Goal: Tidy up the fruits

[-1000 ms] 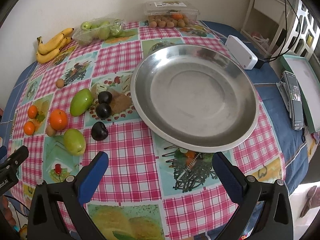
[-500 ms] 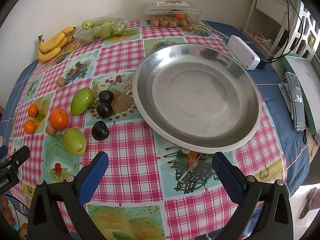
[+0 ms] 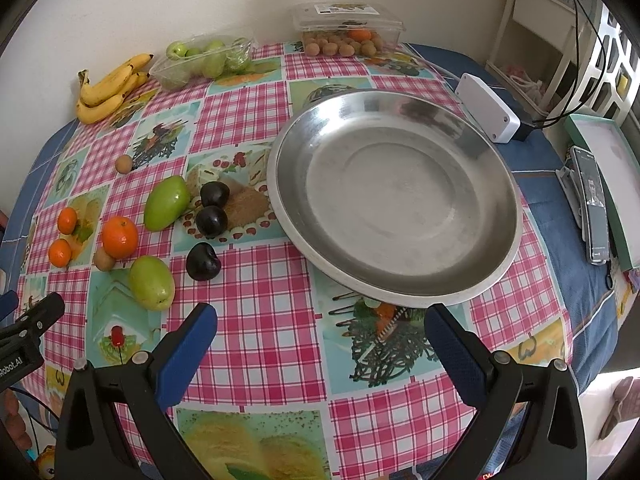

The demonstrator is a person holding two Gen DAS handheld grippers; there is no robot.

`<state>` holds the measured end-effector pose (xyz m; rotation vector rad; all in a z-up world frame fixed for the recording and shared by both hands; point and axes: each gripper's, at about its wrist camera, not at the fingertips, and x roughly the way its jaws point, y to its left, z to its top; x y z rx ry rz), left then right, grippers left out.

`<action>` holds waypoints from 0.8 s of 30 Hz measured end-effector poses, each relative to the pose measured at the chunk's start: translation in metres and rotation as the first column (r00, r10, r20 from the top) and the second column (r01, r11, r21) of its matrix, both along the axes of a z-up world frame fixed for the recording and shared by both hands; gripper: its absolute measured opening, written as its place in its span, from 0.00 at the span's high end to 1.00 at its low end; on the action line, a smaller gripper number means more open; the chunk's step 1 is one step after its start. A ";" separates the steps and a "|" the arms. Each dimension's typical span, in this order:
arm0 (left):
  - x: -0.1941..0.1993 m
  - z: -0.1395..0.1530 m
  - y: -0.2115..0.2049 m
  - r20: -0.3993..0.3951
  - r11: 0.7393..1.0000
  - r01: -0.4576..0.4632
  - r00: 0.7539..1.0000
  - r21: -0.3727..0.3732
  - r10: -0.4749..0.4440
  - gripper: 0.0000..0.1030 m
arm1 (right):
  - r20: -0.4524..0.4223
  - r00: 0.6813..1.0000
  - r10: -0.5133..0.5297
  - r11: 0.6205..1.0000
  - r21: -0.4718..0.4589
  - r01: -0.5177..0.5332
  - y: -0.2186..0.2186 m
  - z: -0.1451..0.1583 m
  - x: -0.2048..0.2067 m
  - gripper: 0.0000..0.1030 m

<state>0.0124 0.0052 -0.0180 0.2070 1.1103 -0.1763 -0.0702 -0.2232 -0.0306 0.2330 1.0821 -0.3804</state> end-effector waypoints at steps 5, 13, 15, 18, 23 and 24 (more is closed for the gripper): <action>0.000 -0.001 0.000 -0.002 1.000 0.000 1.000 0.001 0.000 0.00 | -0.001 1.000 0.001 1.000 -0.001 -0.001 0.000 0.000 0.000 0.00; 0.000 -0.001 0.000 -0.002 1.000 0.000 1.000 0.000 0.000 0.00 | 0.000 1.000 0.001 1.000 0.000 -0.001 0.000 0.000 -0.001 0.00; 0.000 -0.001 0.000 -0.002 1.000 0.000 1.000 0.001 0.000 0.00 | 0.000 1.000 0.002 1.000 -0.001 -0.002 0.000 0.000 -0.001 0.00; 0.000 -0.001 0.000 -0.002 1.000 0.000 1.000 0.001 0.000 0.00 | 0.001 1.000 0.002 1.000 -0.001 -0.002 0.000 0.000 -0.001 0.00; 0.001 -0.003 0.000 -0.011 1.000 0.003 1.000 0.004 -0.003 0.00 | 0.001 1.000 0.001 1.000 -0.001 -0.001 0.000 0.000 -0.001 0.00; 0.001 -0.004 0.001 -0.013 1.000 -0.003 1.000 0.005 0.003 0.00 | 0.000 1.000 0.001 1.000 -0.001 -0.001 0.000 -0.001 -0.002 0.00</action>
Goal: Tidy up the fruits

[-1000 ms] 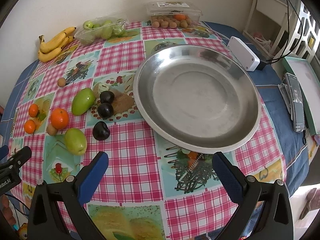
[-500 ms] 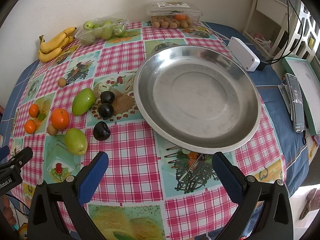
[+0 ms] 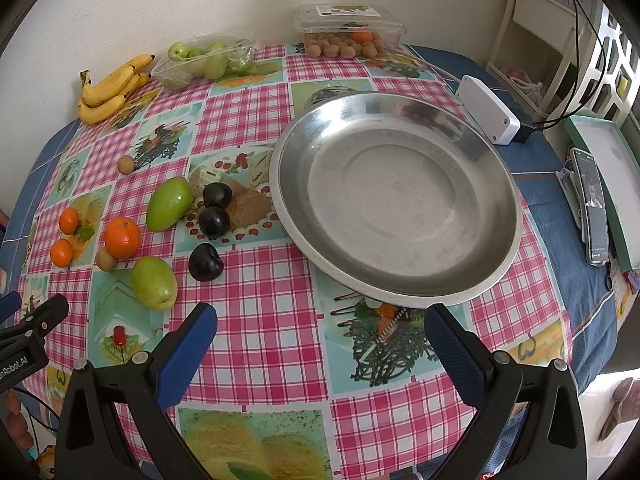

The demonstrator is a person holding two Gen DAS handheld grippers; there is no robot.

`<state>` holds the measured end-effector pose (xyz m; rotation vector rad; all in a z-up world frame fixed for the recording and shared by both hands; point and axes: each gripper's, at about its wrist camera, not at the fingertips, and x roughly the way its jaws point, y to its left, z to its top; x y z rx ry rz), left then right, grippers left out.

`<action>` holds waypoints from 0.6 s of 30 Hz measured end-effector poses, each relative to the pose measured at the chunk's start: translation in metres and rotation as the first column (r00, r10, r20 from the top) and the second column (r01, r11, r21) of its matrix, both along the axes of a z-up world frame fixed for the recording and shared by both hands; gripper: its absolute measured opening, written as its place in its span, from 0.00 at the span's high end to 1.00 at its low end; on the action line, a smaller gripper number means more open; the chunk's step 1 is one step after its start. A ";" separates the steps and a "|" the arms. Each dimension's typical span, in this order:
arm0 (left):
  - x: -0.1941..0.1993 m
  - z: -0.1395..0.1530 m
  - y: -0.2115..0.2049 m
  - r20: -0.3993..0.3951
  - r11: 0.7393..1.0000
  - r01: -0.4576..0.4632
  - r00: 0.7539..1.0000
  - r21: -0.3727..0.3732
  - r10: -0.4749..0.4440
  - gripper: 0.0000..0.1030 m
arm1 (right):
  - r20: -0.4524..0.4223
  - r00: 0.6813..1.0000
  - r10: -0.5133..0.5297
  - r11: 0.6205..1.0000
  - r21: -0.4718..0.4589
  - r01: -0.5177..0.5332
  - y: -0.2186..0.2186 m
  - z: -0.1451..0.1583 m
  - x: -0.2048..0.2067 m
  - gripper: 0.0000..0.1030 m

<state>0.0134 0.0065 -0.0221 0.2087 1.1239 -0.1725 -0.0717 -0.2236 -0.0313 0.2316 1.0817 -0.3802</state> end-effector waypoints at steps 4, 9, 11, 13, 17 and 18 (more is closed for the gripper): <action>0.006 -0.003 0.002 -0.007 1.000 -0.024 1.000 0.001 0.024 0.00 | 0.006 1.000 0.017 1.000 0.005 -0.017 0.003 0.002 0.002 0.00; 0.017 0.002 0.000 -0.040 0.997 -0.044 0.998 -0.061 0.041 0.00 | 0.066 0.995 0.080 0.992 0.089 -0.086 0.013 0.008 0.010 0.00; 0.022 0.005 0.000 -0.042 0.996 -0.050 0.998 -0.073 0.047 0.00 | 0.088 0.992 0.088 0.987 0.124 -0.099 0.016 0.010 0.014 0.00; 0.027 0.008 -0.001 -0.041 0.994 -0.055 0.998 -0.096 0.052 0.00 | 0.085 0.992 0.094 0.986 0.132 -0.105 0.019 0.009 0.020 0.00; 0.038 0.016 -0.001 -0.033 0.988 -0.068 0.997 -0.141 0.064 0.00 | 0.073 0.991 0.109 0.980 0.159 -0.120 0.021 0.004 0.031 0.00; 0.040 0.017 -0.001 -0.032 0.986 -0.069 0.997 -0.151 0.064 0.00 | 0.072 0.991 0.114 0.977 0.170 -0.125 0.021 0.003 0.034 0.00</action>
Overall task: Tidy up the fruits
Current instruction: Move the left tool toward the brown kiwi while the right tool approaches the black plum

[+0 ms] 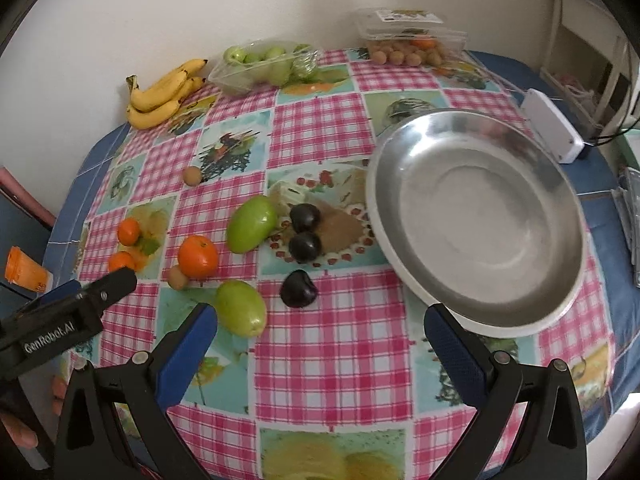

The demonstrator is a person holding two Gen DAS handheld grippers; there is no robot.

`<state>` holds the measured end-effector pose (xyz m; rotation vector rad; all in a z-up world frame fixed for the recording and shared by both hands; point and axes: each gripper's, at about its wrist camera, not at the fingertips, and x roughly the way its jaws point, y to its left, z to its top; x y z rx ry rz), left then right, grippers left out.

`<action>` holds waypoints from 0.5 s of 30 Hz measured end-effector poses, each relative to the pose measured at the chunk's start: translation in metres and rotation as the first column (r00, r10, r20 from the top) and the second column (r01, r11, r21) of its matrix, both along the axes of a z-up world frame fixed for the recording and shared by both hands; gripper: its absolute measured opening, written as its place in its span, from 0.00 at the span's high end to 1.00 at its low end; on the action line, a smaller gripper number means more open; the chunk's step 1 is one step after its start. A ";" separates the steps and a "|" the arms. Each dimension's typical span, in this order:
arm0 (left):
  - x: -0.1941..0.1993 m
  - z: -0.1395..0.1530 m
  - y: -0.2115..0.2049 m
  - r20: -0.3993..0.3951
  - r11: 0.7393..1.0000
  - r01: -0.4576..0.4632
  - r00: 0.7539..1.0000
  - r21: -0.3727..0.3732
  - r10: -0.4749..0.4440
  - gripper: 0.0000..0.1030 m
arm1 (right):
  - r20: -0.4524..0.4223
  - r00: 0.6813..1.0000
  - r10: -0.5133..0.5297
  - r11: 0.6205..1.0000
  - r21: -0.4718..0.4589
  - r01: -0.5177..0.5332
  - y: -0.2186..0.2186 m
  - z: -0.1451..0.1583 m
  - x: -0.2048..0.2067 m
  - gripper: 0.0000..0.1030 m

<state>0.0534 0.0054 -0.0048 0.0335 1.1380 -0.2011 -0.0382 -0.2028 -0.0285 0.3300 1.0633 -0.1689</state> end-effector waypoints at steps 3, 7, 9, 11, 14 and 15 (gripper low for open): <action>0.006 0.001 -0.001 -0.008 1.000 -0.001 1.000 -0.021 0.001 0.00 | -0.006 1.000 0.014 1.000 0.020 -0.014 0.002 -0.002 0.008 0.00; 0.012 0.001 -0.006 -0.007 0.999 -0.005 1.000 -0.033 0.005 0.00 | -0.012 1.000 0.028 1.000 0.006 -0.028 0.006 -0.004 0.014 0.00; 0.015 0.001 -0.006 -0.009 0.998 -0.016 1.000 -0.056 0.016 0.00 | -0.016 0.999 0.041 0.999 0.001 -0.041 0.010 -0.006 0.018 0.00; 0.018 0.002 -0.008 0.011 0.996 -0.022 1.000 -0.092 0.023 0.00 | -0.016 0.999 0.050 0.999 0.020 -0.049 0.010 -0.009 0.020 0.00; 0.022 -0.001 -0.012 0.005 0.995 -0.020 1.000 -0.102 0.021 0.00 | -0.026 0.999 0.035 0.999 0.038 -0.034 0.008 -0.015 0.025 0.00; 0.023 -0.003 -0.015 0.003 0.995 -0.012 1.000 -0.099 0.013 0.00 | -0.028 0.999 0.028 0.999 0.041 -0.027 0.006 -0.016 0.026 0.00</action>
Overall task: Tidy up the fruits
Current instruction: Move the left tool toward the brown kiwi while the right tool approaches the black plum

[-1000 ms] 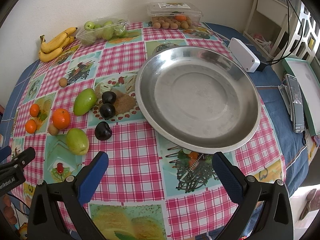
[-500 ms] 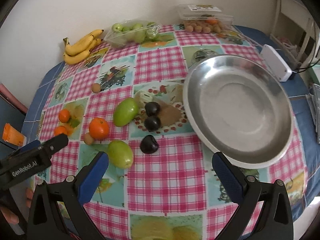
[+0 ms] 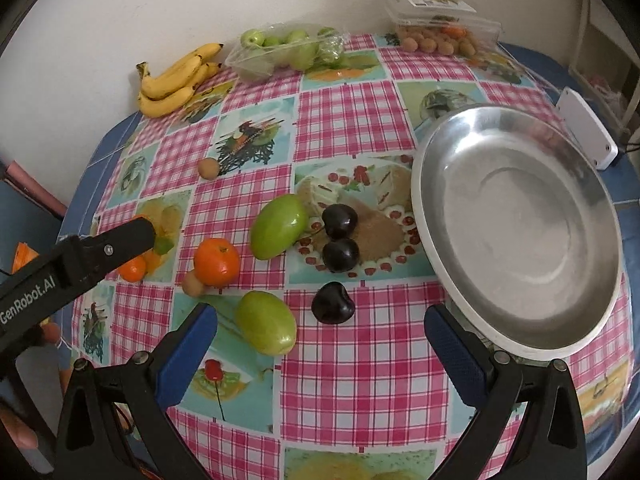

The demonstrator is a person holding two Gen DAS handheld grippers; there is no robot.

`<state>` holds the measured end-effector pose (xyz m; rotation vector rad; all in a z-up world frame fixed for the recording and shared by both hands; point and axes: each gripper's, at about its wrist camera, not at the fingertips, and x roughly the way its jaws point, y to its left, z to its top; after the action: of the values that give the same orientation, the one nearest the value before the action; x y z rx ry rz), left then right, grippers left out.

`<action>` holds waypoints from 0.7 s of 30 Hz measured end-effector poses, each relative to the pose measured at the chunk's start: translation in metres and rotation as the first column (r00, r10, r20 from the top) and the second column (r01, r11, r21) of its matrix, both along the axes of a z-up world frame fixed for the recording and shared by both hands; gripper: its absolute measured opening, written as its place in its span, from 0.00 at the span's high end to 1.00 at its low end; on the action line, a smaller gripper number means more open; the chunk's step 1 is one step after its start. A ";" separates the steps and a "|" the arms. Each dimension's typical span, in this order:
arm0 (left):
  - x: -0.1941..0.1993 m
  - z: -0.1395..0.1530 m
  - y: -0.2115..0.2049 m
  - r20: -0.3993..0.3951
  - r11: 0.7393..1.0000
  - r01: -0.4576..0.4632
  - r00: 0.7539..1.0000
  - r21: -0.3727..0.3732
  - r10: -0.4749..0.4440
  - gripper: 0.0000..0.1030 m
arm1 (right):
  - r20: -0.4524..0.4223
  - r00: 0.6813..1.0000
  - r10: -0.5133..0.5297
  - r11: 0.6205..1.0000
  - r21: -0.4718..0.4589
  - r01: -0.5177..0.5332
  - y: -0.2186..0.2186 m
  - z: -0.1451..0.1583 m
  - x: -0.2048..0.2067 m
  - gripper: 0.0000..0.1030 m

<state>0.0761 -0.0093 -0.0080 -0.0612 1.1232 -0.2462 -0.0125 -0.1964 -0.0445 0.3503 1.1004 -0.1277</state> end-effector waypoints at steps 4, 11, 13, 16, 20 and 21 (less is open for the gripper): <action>0.003 -0.008 -0.009 -0.012 0.999 0.021 1.000 0.035 -0.021 0.00 | -0.006 0.999 -0.031 0.999 0.011 0.031 -0.006 -0.003 0.002 0.00; 0.008 -0.023 -0.011 -0.072 1.000 0.018 0.997 0.018 -0.016 0.10 | -0.006 0.999 -0.045 0.999 0.010 0.045 -0.006 -0.003 0.007 0.07; 0.009 -0.027 -0.011 -0.095 1.000 0.016 0.995 0.011 -0.015 0.13 | -0.014 0.999 -0.043 0.999 0.007 0.044 -0.005 -0.005 0.008 0.17; 0.009 -0.028 -0.010 -0.104 1.000 0.009 0.994 0.001 -0.009 0.13 | -0.031 0.999 -0.045 0.998 0.033 0.046 -0.006 -0.010 0.010 0.25; 0.007 -0.027 -0.004 -0.116 1.000 -0.009 0.993 -0.012 0.008 0.22 | -0.038 0.998 -0.046 0.998 0.042 0.047 -0.007 -0.013 0.010 0.40; 0.006 -0.028 -0.003 -0.122 1.000 -0.011 0.993 -0.012 0.010 0.22 | -0.041 0.998 -0.047 0.998 0.040 0.049 -0.007 -0.013 0.009 0.41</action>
<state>0.0822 -0.0119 -0.0361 -0.0940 1.2423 -0.2426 -0.0031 -0.2031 -0.0578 0.4129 1.1353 -0.1554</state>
